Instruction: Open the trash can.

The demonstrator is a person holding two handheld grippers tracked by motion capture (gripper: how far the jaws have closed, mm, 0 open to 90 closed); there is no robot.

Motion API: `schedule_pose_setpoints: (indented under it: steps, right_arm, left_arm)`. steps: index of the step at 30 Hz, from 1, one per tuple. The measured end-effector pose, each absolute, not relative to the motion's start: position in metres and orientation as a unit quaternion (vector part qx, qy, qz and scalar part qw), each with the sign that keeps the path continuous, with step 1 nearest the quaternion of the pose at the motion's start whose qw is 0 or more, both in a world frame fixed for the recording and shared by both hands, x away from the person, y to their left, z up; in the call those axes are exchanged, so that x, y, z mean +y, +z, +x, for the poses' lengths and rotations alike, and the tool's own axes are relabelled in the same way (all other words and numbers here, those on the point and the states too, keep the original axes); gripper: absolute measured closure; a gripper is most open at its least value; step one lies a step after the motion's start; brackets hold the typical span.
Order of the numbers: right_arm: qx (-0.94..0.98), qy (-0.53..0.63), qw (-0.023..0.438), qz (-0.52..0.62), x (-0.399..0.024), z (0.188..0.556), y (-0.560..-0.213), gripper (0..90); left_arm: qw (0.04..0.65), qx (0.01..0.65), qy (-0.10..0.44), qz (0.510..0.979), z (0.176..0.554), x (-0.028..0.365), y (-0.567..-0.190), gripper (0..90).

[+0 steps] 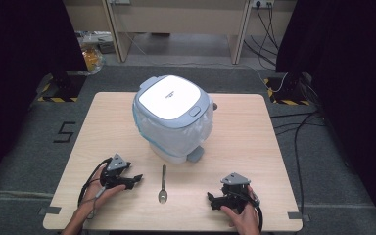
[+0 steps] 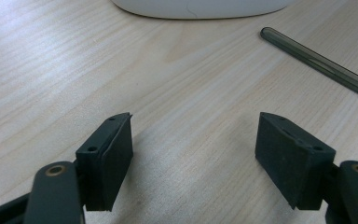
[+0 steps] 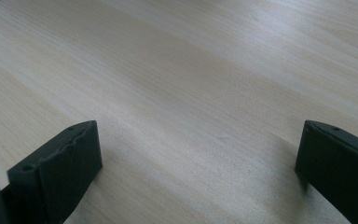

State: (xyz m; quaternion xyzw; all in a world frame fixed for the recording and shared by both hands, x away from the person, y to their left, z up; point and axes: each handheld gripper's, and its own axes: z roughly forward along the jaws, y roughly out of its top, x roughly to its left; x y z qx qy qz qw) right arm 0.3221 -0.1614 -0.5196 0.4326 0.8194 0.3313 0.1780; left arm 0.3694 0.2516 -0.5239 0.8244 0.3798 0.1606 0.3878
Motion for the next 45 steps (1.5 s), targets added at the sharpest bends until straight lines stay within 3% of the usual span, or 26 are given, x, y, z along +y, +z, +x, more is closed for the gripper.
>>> schedule_pose_setpoints:
  steps: [6, 9, 11, 12, 19, 45]
  right_arm:
    - [0.827, 0.335, 0.172, 0.417, -0.163, 0.321, -0.519, 2.2]
    - [0.82, 0.353, 0.173, 0.416, -0.165, 0.321, -0.516, 24.3]
    - [0.816, 0.364, 0.177, 0.414, -0.165, 0.322, -0.512, 13.1]
    - [0.81, 0.377, 0.192, 0.405, -0.165, 0.325, -0.506, 26.4]
    - [0.79, 0.409, 0.217, 0.403, -0.161, 0.335, -0.497, 33.2]
    - [0.799, 0.436, 0.238, 0.338, -0.122, 0.394, -0.488, 70.0]
  left_arm:
    - [0.388, 0.38, 0.16, 0.824, 0.369, 0.252, -0.524, 26.7]
    - [0.389, 0.38, 0.16, 0.824, 0.369, 0.252, -0.524, 26.7]
    - [0.388, 0.38, 0.16, 0.824, 0.369, 0.252, -0.524, 26.7]
    - [0.388, 0.38, 0.16, 0.824, 0.369, 0.252, -0.524, 26.7]
    - [0.388, 0.381, 0.16, 0.824, 0.369, 0.252, -0.524, 26.3]
    - [0.384, 0.385, 0.16, 0.824, 0.37, 0.251, -0.524, 21.1]
